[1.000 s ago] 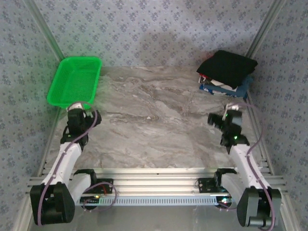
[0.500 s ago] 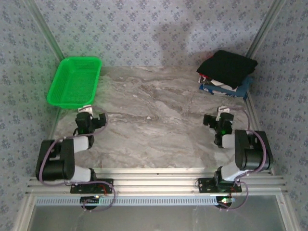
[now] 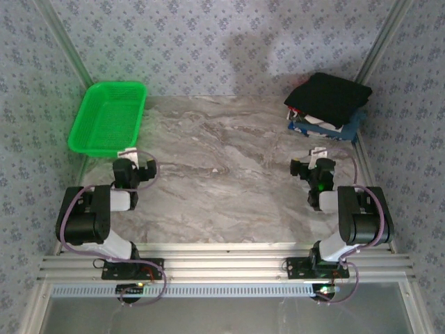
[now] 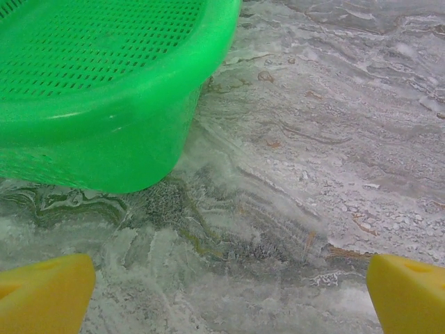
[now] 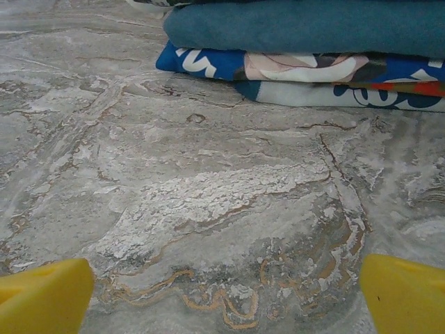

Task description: Fold and stack the t-shirts

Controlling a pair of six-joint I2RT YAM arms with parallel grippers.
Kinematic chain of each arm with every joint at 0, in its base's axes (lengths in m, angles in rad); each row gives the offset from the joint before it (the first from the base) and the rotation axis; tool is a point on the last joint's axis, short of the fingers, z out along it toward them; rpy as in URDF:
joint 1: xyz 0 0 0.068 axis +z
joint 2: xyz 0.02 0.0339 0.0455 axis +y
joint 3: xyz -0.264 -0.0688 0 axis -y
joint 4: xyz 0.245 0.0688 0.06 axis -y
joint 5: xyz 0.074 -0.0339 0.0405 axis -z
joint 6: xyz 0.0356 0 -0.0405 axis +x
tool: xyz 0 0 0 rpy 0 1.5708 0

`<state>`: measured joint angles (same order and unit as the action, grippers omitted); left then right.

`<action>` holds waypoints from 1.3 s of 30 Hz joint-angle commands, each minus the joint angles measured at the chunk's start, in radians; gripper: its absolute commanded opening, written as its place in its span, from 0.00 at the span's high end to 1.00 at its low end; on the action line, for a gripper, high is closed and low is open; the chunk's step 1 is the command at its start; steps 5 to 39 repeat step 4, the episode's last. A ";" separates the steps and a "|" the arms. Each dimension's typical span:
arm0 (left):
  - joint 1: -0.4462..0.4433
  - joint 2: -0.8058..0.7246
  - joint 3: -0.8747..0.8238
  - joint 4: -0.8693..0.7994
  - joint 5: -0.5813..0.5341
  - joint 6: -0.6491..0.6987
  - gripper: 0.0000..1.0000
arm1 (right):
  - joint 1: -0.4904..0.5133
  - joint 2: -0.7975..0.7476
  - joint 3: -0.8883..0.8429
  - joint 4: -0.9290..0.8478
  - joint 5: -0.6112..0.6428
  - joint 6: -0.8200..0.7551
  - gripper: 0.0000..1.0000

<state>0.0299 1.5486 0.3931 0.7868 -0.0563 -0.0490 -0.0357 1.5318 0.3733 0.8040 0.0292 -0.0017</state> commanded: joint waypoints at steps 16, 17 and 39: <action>-0.007 -0.015 0.018 0.030 0.004 0.014 0.00 | -0.022 -0.010 0.011 0.018 -0.055 -0.011 0.00; -0.007 -0.015 0.018 0.030 0.004 0.014 0.00 | -0.022 -0.010 0.011 0.018 -0.055 -0.011 0.00; -0.007 -0.015 0.018 0.030 0.004 0.014 0.00 | -0.022 -0.010 0.011 0.018 -0.055 -0.011 0.00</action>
